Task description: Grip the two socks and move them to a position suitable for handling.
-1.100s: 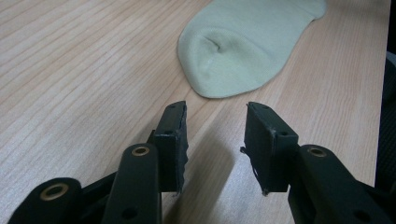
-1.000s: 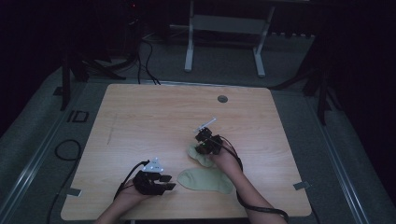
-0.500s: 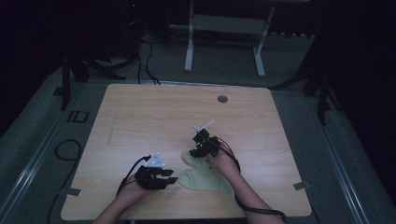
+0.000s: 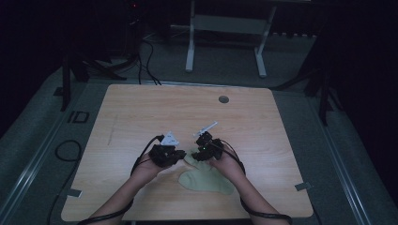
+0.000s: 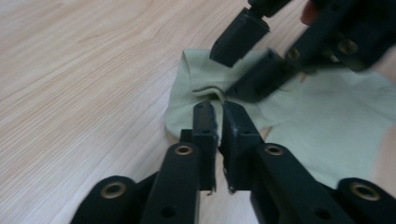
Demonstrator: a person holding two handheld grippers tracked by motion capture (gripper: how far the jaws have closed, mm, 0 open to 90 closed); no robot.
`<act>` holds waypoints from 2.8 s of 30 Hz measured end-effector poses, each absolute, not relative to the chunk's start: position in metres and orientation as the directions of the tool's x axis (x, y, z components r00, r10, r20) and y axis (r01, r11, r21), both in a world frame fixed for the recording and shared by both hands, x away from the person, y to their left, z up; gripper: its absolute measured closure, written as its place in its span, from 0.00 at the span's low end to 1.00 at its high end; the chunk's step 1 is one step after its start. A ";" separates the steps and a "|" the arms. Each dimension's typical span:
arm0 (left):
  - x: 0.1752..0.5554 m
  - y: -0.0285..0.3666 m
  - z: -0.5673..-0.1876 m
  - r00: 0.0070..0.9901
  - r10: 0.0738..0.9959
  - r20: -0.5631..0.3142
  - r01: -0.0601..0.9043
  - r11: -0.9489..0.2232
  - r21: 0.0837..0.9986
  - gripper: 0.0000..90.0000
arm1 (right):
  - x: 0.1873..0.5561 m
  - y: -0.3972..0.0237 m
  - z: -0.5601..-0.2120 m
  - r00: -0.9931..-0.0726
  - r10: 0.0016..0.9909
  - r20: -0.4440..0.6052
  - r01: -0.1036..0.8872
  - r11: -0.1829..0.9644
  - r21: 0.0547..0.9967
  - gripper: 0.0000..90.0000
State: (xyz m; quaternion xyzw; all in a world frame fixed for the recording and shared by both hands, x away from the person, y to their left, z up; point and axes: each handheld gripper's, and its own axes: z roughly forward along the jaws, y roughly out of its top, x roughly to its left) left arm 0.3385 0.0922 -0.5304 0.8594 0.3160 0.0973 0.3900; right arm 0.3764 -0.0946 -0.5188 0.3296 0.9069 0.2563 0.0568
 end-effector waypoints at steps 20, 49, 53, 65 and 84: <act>0.354 0.068 -0.557 0.801 0.594 -0.074 0.494 -0.587 0.641 0.99 | 0.378 -0.104 -0.522 -0.785 0.617 0.054 0.562 0.674 0.480 0.92; 0.369 0.075 -0.554 0.815 0.579 -0.025 0.467 -0.631 0.619 0.99 | 0.409 -0.189 -0.512 -0.660 0.739 0.132 0.691 0.529 0.493 0.92; 0.371 0.073 -0.554 0.813 0.582 -0.017 0.464 -0.629 0.624 0.99 | 0.412 -0.197 -0.520 -0.644 0.751 0.148 0.712 0.516 0.477 0.90; 0.367 0.073 -0.541 0.809 0.587 -0.017 0.456 -0.609 0.649 0.89 | 0.411 -0.217 -0.504 -0.597 0.792 0.126 0.719 0.459 0.521 0.89; 0.374 0.072 -0.553 0.787 0.617 0.000 0.487 -0.621 0.615 0.93 | 0.405 -0.194 -0.539 -0.643 0.760 0.096 0.702 0.534 0.472 0.99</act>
